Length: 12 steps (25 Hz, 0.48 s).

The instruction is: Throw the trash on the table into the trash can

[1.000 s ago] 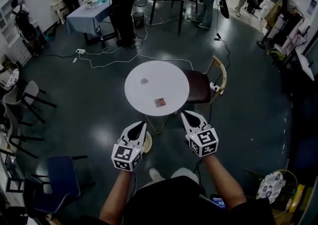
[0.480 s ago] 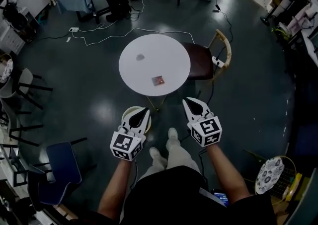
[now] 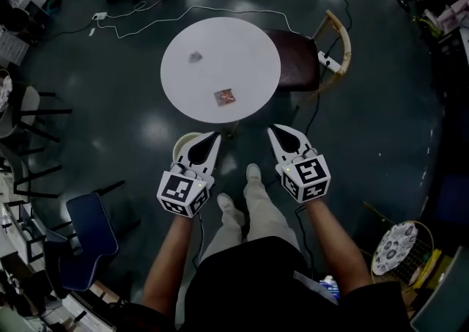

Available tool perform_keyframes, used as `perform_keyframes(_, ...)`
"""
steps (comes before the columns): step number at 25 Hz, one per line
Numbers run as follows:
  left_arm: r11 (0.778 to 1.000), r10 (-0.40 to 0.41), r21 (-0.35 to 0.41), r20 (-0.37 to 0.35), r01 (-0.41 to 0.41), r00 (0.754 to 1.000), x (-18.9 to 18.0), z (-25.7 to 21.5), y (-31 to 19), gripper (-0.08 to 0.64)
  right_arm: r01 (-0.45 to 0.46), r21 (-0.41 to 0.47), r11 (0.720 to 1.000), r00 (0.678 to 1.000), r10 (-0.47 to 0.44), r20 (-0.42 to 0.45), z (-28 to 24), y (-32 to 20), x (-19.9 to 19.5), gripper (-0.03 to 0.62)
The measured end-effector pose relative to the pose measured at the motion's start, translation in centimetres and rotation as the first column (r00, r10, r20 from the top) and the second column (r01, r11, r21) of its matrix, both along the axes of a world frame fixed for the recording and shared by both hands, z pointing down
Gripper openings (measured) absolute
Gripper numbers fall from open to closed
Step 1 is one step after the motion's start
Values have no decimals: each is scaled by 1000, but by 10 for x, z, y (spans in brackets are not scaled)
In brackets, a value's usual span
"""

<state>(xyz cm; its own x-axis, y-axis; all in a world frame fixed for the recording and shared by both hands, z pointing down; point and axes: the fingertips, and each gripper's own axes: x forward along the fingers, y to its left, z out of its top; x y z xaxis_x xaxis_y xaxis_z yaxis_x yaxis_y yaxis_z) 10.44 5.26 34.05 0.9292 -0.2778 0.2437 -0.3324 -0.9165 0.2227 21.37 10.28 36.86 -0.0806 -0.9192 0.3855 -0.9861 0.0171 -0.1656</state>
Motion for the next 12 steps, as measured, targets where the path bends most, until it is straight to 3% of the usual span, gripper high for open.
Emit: perform_keyframes(12, 998, -13, -55, 104, 18, 994, 56, 94, -51, 17, -7, -44, 999, 997, 11, 78, 68, -48, 34, 18)
